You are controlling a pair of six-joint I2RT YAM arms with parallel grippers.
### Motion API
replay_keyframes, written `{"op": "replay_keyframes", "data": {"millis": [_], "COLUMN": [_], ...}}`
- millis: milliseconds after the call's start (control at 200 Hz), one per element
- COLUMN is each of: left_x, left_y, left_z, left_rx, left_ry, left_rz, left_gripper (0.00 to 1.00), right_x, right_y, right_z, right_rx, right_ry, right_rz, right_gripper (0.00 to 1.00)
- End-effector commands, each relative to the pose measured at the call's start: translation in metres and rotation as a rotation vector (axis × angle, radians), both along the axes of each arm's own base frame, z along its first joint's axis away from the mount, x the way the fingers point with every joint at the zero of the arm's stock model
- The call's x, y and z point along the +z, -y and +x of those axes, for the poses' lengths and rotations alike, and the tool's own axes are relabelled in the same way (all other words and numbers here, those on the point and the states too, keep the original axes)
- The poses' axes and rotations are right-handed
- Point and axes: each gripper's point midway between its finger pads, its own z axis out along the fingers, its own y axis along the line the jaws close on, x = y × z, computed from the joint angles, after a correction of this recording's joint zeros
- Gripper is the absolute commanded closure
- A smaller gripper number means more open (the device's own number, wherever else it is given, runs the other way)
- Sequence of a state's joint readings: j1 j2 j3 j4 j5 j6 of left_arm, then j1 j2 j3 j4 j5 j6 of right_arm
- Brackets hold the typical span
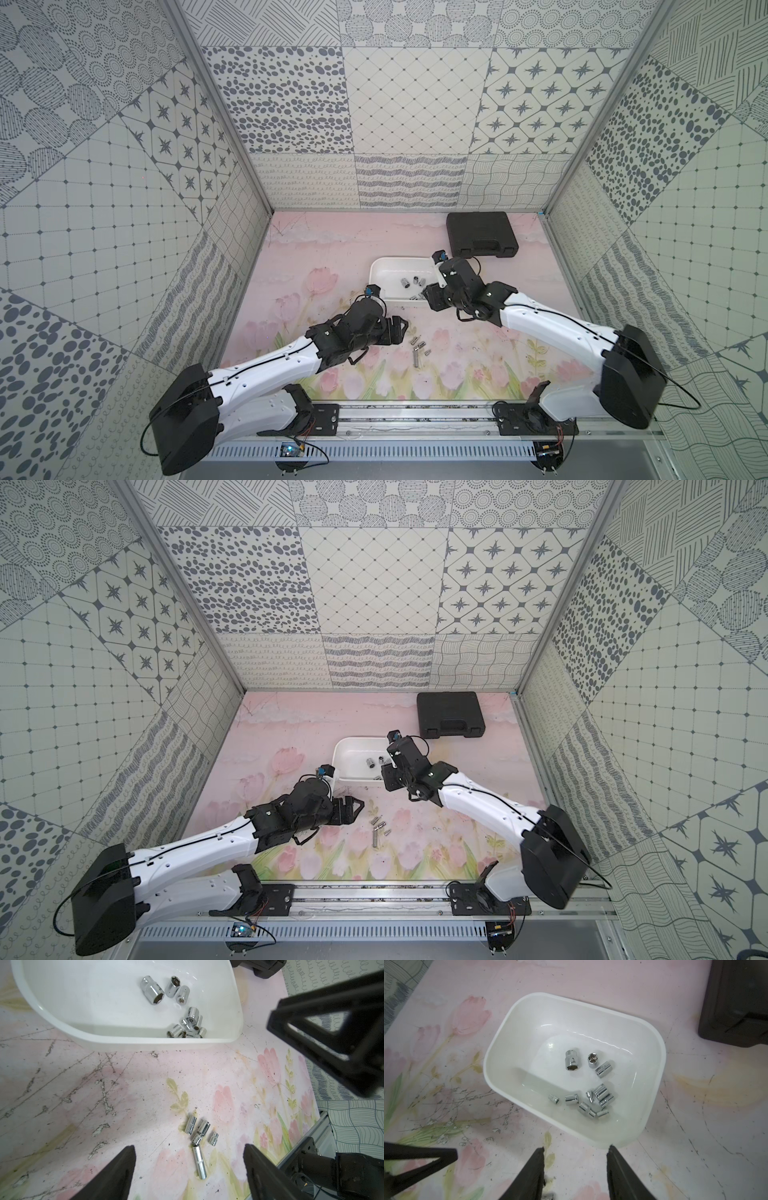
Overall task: Put the socket on the desktop into the storage box
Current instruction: Pick up the socket head from the center of the board.
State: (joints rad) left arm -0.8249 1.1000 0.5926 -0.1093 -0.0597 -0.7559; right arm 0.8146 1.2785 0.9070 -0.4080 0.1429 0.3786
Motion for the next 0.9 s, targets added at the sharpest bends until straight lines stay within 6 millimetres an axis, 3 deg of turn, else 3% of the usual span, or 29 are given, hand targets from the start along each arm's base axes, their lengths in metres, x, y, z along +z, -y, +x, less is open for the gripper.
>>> {"op": "replay_keyframes", "data": {"millis": [0,180,320,575,895], "left_x": [0.003,0.002,0.001,0.0,0.004], "left_y": [0.003,0.002,0.001,0.001,0.0], "left_z": [-0.001,0.001,0.001,0.001,0.001], "left_rx": [-0.011,-0.007,-0.004,-0.004,-0.003], "left_ry": [0.012,0.017,0.018,0.017,0.023], "left_rz": [-0.005,0.004,0.011,0.013,0.005], "left_gripper": [0.14,0.14,0.14,0.14,0.14], "right_x": [-0.027,-0.071,-0.094,-0.13,-0.141], "right_y": [0.024,0.032,0.031,0.024,0.014], "right_z": [-0.042,-0.109,-0.135,-0.149,-0.144], "right_rx": [-0.036,-0.005,0.015,0.02,0.009], "right_ry": [-0.044,-0.096,-0.089,-0.113,-0.097], "right_rz": [-0.046,-0.052,-0.078,-0.117,-0.153], "right_gripper": [0.47,0.46,0.47,0.54,0.59]}}
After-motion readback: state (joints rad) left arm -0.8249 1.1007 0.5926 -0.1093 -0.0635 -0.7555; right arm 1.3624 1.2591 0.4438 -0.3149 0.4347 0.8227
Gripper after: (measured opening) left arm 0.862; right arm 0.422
